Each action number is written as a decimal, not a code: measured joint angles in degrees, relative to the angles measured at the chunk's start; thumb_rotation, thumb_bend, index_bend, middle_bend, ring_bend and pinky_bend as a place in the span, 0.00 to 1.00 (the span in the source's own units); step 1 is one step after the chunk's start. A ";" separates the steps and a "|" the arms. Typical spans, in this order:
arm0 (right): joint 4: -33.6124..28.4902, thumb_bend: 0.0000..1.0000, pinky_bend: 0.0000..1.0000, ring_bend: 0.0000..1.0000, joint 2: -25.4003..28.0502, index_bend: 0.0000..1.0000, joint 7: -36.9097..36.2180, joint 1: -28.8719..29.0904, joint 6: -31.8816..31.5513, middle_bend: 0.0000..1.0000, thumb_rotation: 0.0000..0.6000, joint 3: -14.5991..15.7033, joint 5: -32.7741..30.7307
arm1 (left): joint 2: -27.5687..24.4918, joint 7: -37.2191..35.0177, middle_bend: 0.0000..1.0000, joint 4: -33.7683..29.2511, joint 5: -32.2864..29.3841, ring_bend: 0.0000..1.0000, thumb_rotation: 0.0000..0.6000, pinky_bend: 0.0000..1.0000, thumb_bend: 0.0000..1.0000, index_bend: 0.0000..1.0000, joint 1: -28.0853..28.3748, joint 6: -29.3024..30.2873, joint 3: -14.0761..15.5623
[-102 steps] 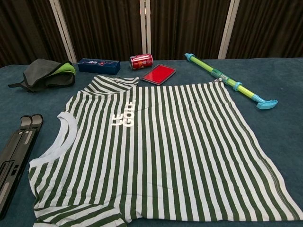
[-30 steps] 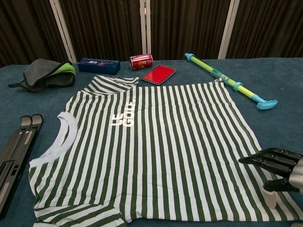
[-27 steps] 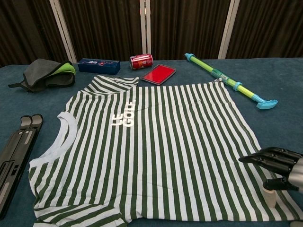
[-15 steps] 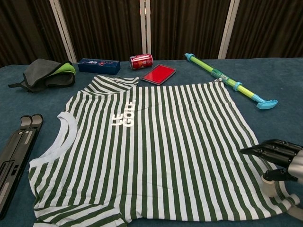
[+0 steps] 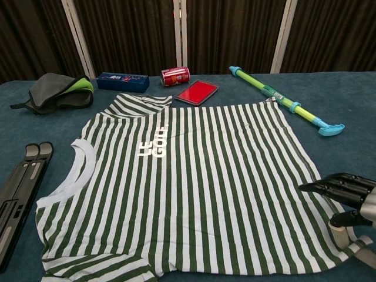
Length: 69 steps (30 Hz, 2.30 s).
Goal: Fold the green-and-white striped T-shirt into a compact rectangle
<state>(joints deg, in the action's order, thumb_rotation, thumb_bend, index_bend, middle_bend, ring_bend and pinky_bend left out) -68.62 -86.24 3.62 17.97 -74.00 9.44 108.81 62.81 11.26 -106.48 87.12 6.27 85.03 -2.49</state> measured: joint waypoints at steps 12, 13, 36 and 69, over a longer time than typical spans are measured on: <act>2.22 0.38 0.00 0.00 -1.15 0.68 -2.53 0.15 -1.76 0.03 1.00 0.45 0.15 | 1.47 -0.66 0.00 2.07 5.40 0.00 1.00 0.00 0.00 0.01 1.33 -1.65 1.95; 2.41 0.38 0.00 0.00 -1.23 0.69 -2.69 0.18 -1.88 0.03 1.00 0.47 0.16 | 1.67 -0.77 0.00 2.27 5.93 0.00 1.00 0.00 0.00 0.04 1.54 -1.91 2.11; 3.68 0.38 0.00 0.00 -1.55 0.72 -3.39 0.56 -3.21 0.03 1.00 0.69 -0.69 | 18.94 -18.23 0.00 32.12 34.30 0.00 1.00 0.00 0.26 0.39 14.25 -7.15 11.94; 3.63 0.39 0.00 0.00 -1.62 0.72 -2.87 0.83 -3.40 0.04 1.00 1.23 -1.33 | 34.00 -25.02 0.00 59.49 34.36 0.00 1.00 0.00 0.36 0.44 14.71 0.33 18.12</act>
<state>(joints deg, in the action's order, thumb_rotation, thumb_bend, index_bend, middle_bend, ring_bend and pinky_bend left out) -64.98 -87.86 0.75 18.80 -77.40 10.67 107.48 96.81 -13.76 -46.99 121.47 20.98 85.36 15.63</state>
